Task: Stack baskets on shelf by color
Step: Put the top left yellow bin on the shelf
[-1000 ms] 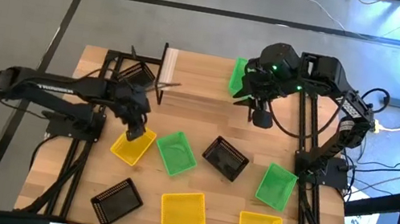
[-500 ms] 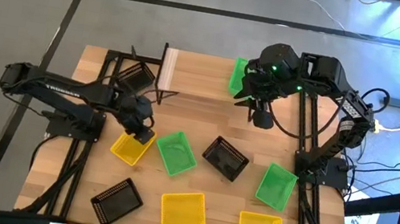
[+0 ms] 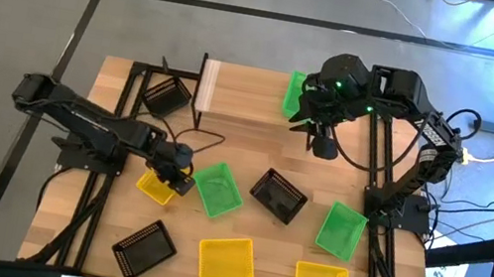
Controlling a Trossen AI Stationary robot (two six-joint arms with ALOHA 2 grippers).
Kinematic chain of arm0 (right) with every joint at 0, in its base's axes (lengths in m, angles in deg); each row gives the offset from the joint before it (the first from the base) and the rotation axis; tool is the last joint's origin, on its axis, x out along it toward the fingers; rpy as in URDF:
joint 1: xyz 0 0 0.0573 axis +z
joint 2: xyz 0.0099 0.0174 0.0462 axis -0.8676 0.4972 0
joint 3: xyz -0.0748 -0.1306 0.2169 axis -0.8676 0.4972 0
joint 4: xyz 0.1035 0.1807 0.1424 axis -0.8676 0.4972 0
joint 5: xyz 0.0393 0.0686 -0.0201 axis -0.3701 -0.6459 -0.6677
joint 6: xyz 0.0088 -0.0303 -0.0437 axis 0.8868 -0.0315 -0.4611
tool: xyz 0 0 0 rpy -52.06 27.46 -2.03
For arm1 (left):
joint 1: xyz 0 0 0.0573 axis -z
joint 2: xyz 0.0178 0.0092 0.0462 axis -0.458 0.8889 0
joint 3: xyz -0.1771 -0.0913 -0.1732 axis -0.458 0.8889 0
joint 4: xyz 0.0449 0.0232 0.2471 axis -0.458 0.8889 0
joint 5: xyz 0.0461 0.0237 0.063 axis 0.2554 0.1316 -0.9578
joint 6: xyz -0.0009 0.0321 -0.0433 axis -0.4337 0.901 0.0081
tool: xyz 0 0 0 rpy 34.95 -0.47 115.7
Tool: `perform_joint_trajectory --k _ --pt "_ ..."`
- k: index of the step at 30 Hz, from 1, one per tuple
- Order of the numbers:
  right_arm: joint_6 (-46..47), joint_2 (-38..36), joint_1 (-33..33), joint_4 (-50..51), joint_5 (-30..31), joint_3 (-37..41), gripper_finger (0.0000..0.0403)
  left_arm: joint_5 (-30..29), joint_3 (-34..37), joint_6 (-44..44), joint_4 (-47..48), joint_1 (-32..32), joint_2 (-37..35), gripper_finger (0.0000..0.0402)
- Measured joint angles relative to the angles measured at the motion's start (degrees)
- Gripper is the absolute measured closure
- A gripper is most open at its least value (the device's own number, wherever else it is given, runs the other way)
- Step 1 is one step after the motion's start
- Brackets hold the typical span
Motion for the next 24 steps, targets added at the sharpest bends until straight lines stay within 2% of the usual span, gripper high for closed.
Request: perform_joint_trajectory --k 24 --pt "-0.02 0.0 0.01 0.01 0.02 0.0 0.0313 -1.91 0.0 0.14 3.12 0.1 0.19 0.0331"
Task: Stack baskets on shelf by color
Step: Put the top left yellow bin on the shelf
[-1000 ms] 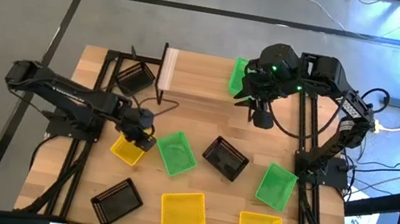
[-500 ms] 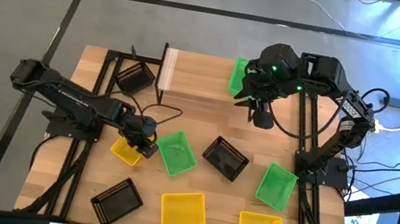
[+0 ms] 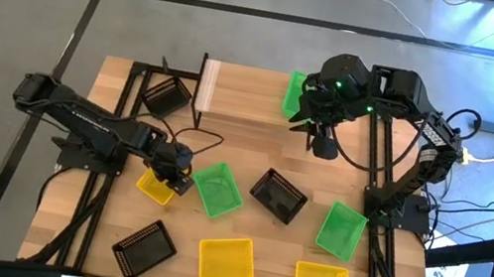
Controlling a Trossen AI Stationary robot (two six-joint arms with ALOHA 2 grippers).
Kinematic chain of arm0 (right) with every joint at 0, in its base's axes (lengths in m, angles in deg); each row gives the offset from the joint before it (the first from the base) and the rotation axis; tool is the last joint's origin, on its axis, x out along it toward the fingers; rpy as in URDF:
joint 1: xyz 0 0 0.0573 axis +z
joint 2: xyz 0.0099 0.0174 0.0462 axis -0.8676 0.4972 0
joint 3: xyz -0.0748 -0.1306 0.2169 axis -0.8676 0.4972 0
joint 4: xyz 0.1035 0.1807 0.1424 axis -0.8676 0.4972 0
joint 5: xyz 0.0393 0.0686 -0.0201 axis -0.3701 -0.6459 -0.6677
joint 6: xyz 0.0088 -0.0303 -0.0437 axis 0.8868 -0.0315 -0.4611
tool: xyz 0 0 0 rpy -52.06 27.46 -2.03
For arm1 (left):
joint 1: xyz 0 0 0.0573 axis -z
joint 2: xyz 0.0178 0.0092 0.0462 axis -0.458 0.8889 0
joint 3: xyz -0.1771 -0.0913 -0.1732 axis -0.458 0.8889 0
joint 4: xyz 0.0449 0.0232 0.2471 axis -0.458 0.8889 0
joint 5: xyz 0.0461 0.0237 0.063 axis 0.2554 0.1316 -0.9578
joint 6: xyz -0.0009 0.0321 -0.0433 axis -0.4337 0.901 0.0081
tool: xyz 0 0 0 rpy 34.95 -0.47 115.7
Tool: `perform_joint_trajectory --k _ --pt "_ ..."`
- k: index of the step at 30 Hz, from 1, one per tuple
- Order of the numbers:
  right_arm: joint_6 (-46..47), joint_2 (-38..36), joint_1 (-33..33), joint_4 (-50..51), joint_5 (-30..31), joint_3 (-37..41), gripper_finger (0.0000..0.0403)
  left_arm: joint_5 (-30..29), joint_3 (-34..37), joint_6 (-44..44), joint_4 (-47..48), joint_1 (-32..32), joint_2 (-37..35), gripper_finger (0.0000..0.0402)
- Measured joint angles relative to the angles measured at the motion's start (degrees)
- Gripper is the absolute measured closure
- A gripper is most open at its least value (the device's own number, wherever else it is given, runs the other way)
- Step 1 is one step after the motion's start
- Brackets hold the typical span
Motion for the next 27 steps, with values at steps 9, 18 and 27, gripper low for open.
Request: perform_joint_trajectory --k 9,18,27 --pt "0.0 0.0 -0.01 0.07 0.0 0.0 0.0313 -2.62 0.0 -0.17 -0.33 0.0 1.26 0.0331" --pt "0.01 0.0 -0.01 0.22 0.0 0.02 0.0313 -1.84 0.0 1.87 -1.65 -0.02 6.3 0.0331" --pt "0.02 0.0 -0.01 0.17 0.87 0.02 0.0313 -2.49 0.0 7.7 -2.78 -0.02 6.45 0.0331"
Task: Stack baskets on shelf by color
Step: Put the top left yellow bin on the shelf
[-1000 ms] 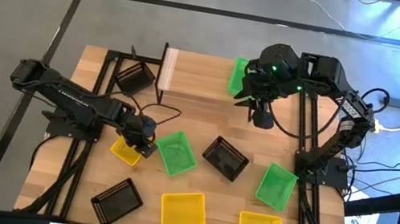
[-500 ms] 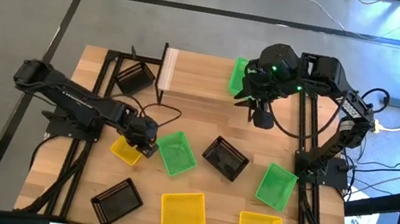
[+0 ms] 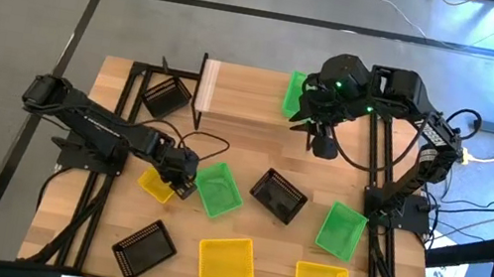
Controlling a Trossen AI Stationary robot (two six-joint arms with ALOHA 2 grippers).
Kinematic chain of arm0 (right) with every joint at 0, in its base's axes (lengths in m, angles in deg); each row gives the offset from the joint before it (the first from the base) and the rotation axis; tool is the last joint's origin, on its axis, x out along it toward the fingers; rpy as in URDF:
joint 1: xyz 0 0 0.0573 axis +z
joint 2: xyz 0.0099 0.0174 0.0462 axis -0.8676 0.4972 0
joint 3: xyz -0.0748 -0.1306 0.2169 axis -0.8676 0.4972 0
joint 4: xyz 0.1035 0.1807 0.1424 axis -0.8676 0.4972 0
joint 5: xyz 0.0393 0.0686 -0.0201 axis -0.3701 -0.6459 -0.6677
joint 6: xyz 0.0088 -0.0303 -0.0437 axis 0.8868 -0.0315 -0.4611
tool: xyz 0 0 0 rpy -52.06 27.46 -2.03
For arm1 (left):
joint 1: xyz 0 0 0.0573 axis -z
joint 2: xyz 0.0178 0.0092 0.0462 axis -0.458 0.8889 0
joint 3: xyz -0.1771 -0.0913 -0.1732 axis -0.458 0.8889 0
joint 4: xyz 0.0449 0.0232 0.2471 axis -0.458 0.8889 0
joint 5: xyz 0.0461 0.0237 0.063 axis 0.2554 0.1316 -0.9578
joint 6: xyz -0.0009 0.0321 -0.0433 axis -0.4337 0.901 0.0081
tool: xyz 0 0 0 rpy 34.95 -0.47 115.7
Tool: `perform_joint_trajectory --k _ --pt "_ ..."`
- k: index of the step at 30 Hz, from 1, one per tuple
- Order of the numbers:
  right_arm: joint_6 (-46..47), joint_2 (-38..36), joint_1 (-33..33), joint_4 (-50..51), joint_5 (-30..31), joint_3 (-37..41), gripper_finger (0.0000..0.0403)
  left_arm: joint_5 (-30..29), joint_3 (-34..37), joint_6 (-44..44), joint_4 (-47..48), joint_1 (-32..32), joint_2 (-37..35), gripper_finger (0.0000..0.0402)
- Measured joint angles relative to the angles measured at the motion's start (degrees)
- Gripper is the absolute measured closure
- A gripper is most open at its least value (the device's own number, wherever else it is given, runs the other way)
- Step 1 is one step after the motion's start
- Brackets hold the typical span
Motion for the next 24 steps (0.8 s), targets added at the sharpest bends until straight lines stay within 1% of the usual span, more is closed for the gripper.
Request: perform_joint_trajectory --k 5,7,11,16,19,24 --pt "0.0 0.0 0.0 -0.02 0.0 0.0 0.0313 0.39 0.0 0.11 -0.21 0.0 0.63 0.0339" --pt "0.0 0.0 0.0 0.0 0.0 0.0 0.0313 1.2 0.0 -0.15 -0.14 -0.02 0.79 0.0352" --pt "0.0 0.0 -0.04 -0.08 0.0 0.0 0.0313 2.57 -0.07 -0.33 -0.19 -0.23 1.01 0.0392" --pt "0.0 0.0 -0.09 -0.47 0.12 0.0 0.0313 6.2 -0.94 0.66 1.16 -1.73 0.92 0.0399" --pt "0.0 0.0 -0.09 -1.2 0.17 0.0 0.0313 8.1 -3.21 3.82 5.6 -2.48 -0.04 0.0399" --pt "0.0 0.0 -0.09 -1.38 0.17 0.0 0.0313 7.93 -9.5 9.81 17.48 -3.53 -2.04 0.04"
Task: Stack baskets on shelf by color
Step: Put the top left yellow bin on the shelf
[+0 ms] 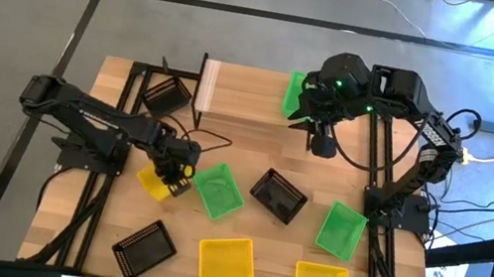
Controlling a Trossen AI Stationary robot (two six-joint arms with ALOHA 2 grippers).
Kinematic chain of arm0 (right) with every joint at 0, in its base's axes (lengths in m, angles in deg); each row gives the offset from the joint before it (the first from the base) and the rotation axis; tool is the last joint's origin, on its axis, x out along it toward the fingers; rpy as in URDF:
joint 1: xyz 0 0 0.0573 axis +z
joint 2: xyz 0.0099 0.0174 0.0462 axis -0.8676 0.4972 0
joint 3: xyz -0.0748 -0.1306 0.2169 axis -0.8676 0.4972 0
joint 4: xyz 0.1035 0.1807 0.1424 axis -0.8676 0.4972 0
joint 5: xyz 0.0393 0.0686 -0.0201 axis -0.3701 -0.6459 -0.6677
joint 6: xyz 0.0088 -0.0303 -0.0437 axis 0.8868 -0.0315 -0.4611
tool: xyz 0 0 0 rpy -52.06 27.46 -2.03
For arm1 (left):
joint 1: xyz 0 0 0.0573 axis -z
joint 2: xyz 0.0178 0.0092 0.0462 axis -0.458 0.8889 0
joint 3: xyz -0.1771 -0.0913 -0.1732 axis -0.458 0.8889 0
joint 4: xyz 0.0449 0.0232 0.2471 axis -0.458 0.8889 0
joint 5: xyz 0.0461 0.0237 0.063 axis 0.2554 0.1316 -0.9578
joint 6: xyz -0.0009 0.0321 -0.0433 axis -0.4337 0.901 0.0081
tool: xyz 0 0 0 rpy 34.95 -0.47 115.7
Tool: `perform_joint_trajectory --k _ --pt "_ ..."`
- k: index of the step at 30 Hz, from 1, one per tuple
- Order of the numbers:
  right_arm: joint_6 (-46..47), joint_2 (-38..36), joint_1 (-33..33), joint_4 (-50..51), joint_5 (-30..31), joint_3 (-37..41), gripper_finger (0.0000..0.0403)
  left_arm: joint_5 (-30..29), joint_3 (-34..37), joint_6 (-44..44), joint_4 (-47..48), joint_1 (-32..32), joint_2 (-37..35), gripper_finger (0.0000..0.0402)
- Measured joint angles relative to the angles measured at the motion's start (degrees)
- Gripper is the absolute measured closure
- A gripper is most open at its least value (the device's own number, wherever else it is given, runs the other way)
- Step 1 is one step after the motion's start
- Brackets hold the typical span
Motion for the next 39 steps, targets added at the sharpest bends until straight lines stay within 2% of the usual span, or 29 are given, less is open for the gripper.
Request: perform_joint_trajectory --k 4,9,14,21,26,30,32,39 --pt "-0.86 0.0 -0.02 -0.07 -0.02 0.0 0.0313 -0.55 -6.74 3.54 9.46 -0.48 -2.55 0.0401" --pt "-3.06 -0.01 -0.03 -0.24 -0.02 0.0 0.0313 -4.88 -16.51 12.49 18.27 -0.47 -3.57 0.0401" --pt "-3.04 -0.01 -0.2 -0.26 1.1 0.0 0.0313 -8.8 -26.13 29.78 25.96 -0.47 -2.88 0.0401" --pt "-3.03 -0.01 -0.42 -0.99 1.31 0.0 0.0313 -21.72 -35.11 52.83 31.87 -2.01 -0.97 0.0401" --pt "-3.04 -0.02 -0.42 -1.13 1.33 0.0 0.0313 -28.95 -39.23 68.51 31.76 -5.56 0.71 0.0401" --pt "-3.04 -0.02 -0.42 -1.11 1.33 0.0 0.0313 -33.16 -40.56 85.89 29.08 -9.25 2.32 0.0401" --pt "-3.04 -0.02 -0.42 -1.14 1.36 0.0 0.0313 -33.65 -40.69 94.26 25.47 -11.1 3.66 0.0401" --pt "-3.04 -0.02 -0.42 -1.46 1.49 0.0 0.0313 -33.48 -40.62 114.0 17.17 -17.45 8.93 0.0401"
